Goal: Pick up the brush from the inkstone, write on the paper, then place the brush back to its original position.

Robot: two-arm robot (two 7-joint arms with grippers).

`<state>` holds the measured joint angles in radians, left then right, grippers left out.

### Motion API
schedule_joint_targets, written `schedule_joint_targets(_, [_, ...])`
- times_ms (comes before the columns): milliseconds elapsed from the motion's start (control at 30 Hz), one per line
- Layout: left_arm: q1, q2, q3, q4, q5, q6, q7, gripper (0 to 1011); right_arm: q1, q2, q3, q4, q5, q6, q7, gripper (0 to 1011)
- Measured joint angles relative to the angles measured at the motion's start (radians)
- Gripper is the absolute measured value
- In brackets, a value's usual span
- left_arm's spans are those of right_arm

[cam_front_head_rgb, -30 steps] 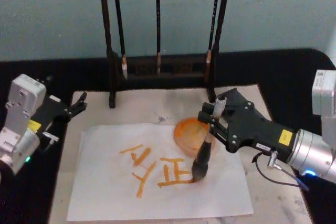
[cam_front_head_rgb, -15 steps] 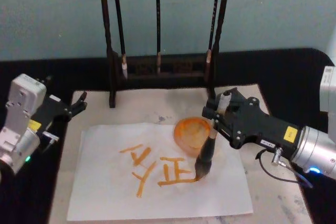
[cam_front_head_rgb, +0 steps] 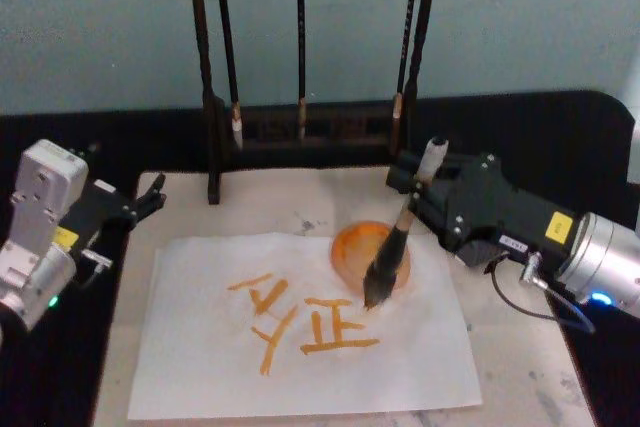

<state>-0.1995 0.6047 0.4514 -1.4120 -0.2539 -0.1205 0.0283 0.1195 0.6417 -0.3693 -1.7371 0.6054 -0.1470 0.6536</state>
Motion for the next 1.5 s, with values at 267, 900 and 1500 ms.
schedule_joint_targets(267, [0.0,0.0,0.0,0.0,0.0,0.0,0.0,1010,0.038,-0.048,0.015,0.041,0.043,0.03,-0.036,156])
schedule_joint_targets(900, [0.0,0.0,0.0,0.0,0.0,0.0,0.0,1010,0.162,-0.169,0.062,0.249,0.343,0.302,-0.178,156])
schedule_joint_targets(1500, [0.0,0.0,0.0,0.0,0.0,0.0,0.0,1010,0.201,-0.233,0.088,0.375,0.483,0.353,-0.364,156])
